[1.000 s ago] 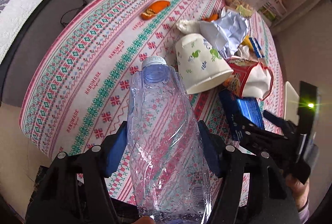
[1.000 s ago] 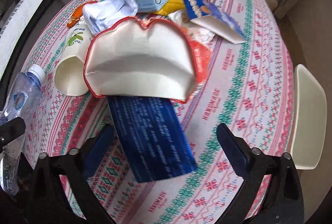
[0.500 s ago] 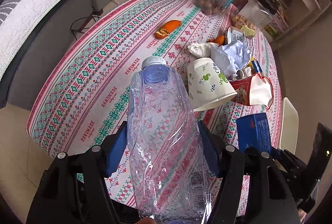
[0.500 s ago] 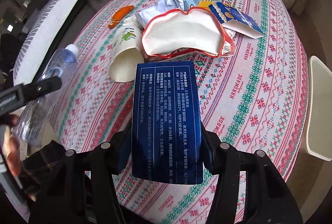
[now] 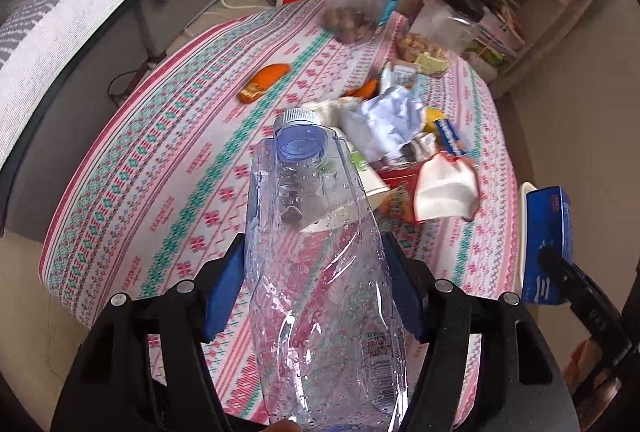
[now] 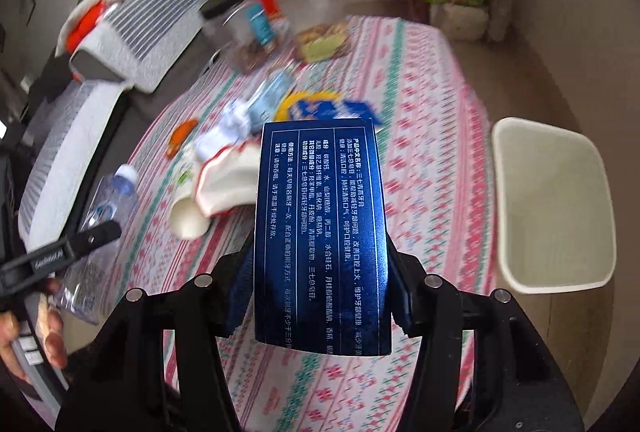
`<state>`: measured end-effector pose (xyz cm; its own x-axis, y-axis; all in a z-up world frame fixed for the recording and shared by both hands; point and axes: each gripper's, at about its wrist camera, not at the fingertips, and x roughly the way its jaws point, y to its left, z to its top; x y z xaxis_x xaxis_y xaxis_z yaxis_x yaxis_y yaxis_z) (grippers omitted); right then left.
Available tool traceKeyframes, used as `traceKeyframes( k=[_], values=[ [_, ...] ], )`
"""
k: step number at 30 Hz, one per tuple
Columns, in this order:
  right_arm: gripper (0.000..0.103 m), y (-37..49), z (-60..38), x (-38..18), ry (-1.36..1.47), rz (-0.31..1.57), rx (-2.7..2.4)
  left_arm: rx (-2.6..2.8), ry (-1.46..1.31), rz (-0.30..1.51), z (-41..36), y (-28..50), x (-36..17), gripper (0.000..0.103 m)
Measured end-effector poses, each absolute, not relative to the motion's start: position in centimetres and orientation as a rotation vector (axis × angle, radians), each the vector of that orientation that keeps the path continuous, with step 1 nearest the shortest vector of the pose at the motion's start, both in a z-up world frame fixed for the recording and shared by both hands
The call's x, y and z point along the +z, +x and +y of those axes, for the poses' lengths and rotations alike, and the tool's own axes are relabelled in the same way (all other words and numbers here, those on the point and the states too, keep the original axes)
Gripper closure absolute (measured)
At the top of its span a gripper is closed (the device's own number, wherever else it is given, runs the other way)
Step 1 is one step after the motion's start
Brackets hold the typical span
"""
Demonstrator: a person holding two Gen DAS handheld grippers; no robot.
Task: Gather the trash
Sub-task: 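Carry the blue card box to the white bin and release it with the right tool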
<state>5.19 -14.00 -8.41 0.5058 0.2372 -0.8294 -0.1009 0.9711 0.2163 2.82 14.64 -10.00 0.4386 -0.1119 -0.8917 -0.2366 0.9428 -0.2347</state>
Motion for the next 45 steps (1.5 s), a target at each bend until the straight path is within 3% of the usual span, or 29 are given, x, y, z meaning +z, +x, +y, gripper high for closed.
traceKeyframes(
  k=[18,19,23,35,37,39,45],
  values=[
    [0.048,6.3,-29.4,-6.2,0.287,0.839,-0.28,-0.139,-0.165,0.89,1.1,5.2,-6.6,0.038],
    [0.047,6.2,-30.4,-6.1,0.307,0.838,-0.305,-0.155,-0.15,0.883,0.2,5.4,-6.5,0.038],
    [0.021,4.3,-35.3,-4.5,0.446,0.762,-0.418,-0.225,-0.091,0.888,-4.4,6.3,-6.5,0.038],
    [0.016,-3.7,-44.4,-1.6,0.694,0.559,-0.568,-0.431,0.011,0.951,-21.7,9.6,-7.4,0.037],
    [0.016,-4.6,-45.2,-1.3,0.709,0.54,-0.583,-0.449,0.039,0.948,-24.3,10.1,-7.6,0.032],
    [0.016,-4.7,-45.3,-1.1,0.707,0.536,-0.59,-0.445,0.059,0.938,-26.0,10.6,-7.6,0.016],
    [0.013,-3.8,-44.2,-0.4,0.657,0.542,-0.567,-0.43,0.114,0.947,-25.6,9.3,-8.1,0.016]
  ],
)
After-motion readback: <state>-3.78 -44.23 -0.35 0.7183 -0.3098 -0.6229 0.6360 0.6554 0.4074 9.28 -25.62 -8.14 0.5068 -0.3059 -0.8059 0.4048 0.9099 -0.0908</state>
